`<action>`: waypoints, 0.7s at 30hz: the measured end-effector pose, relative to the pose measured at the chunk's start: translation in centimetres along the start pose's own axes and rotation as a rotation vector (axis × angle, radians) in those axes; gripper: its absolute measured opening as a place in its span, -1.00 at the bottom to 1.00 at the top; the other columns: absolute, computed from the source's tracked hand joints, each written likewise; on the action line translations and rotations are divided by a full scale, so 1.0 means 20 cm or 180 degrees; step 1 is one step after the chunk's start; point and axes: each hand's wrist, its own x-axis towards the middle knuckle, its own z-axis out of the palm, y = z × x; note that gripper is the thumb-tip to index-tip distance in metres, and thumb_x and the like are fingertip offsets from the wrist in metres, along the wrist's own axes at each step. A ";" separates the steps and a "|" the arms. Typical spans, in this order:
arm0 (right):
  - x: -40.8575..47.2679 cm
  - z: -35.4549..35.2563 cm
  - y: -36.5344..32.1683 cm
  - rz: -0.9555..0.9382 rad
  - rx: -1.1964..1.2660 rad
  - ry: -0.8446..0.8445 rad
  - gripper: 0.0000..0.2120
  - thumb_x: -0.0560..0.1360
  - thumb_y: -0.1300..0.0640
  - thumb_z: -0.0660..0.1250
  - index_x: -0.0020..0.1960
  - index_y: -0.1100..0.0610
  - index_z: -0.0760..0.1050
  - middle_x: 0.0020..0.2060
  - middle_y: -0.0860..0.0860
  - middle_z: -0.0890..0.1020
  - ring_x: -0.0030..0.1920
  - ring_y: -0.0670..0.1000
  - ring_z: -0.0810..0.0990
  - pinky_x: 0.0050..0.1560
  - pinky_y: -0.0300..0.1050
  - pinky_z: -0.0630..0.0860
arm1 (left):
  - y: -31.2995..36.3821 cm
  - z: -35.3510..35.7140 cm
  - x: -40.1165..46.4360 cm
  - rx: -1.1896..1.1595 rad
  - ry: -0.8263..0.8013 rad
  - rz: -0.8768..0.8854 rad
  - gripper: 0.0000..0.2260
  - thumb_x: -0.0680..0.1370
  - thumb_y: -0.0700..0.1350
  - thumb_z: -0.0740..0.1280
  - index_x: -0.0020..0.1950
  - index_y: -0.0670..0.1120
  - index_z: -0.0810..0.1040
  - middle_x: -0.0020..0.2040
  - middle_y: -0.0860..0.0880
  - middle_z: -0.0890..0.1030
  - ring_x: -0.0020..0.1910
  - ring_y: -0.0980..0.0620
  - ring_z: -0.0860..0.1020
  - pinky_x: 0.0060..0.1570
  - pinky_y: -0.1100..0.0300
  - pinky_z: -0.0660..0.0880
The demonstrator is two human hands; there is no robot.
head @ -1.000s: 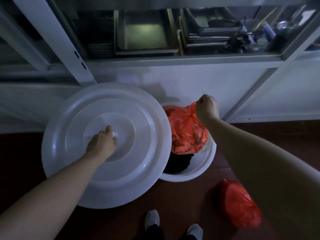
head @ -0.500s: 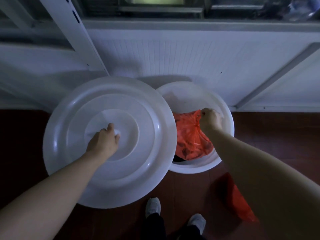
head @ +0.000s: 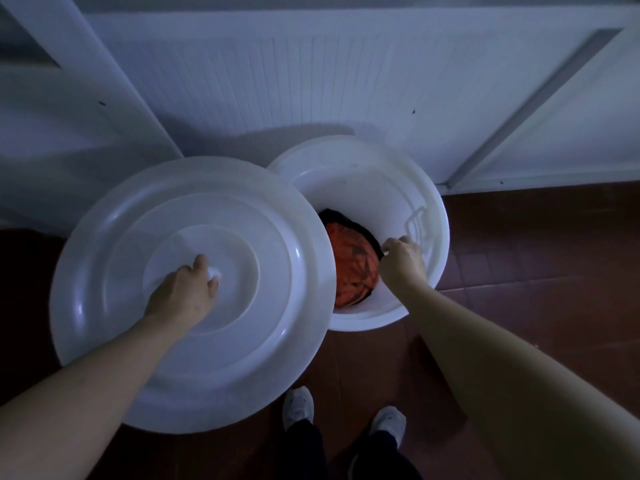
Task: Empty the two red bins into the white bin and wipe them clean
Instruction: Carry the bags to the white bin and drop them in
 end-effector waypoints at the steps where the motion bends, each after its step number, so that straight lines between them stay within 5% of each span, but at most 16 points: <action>1: -0.01 -0.03 0.03 0.0015 -0.0006 0.0029 -0.66 0.50 0.36 0.18 0.21 0.25 0.58 0.17 0.19 0.49 0.21 0.23 0.45 0.23 0.04 0.46 | 0.03 -0.01 0.01 0.0014 -0.0001 0.0038 -0.68 0.60 0.01 0.24 0.16 -0.22 0.32 -0.09 -0.33 0.56 -0.11 -0.33 0.59 -0.22 -0.06 0.48; 7: -0.11 -0.22 0.31 0.0321 0.0063 0.0317 -0.67 0.51 0.36 0.21 0.22 0.21 0.57 0.15 0.15 0.52 0.21 0.20 0.43 0.22 0.06 0.45 | 0.31 -0.07 0.09 0.0016 -0.0132 0.0255 -0.65 0.61 0.03 0.20 0.21 -0.21 0.28 -0.05 -0.32 0.56 -0.06 -0.33 0.58 -0.17 -0.07 0.53; 12: -0.27 -0.39 0.80 0.0608 0.0098 0.0398 -0.82 0.51 0.30 0.23 0.04 0.26 0.58 0.02 0.21 0.53 0.07 0.29 0.49 0.04 0.08 0.48 | 0.80 -0.08 0.08 0.0014 -0.0248 0.0608 -0.68 0.61 0.03 0.21 0.20 -0.18 0.27 -0.05 -0.32 0.56 -0.06 -0.33 0.58 -0.16 -0.06 0.53; 21: -0.52 -0.43 1.79 0.1642 0.0118 0.0203 -0.75 0.54 0.20 0.24 0.19 0.16 0.53 0.15 0.14 0.53 0.17 0.22 0.48 0.17 0.07 0.46 | 1.74 0.09 0.01 0.0182 -0.0420 0.1155 -0.70 0.61 0.04 0.20 0.16 -0.14 0.26 -0.02 -0.32 0.55 -0.02 -0.32 0.56 -0.12 -0.06 0.51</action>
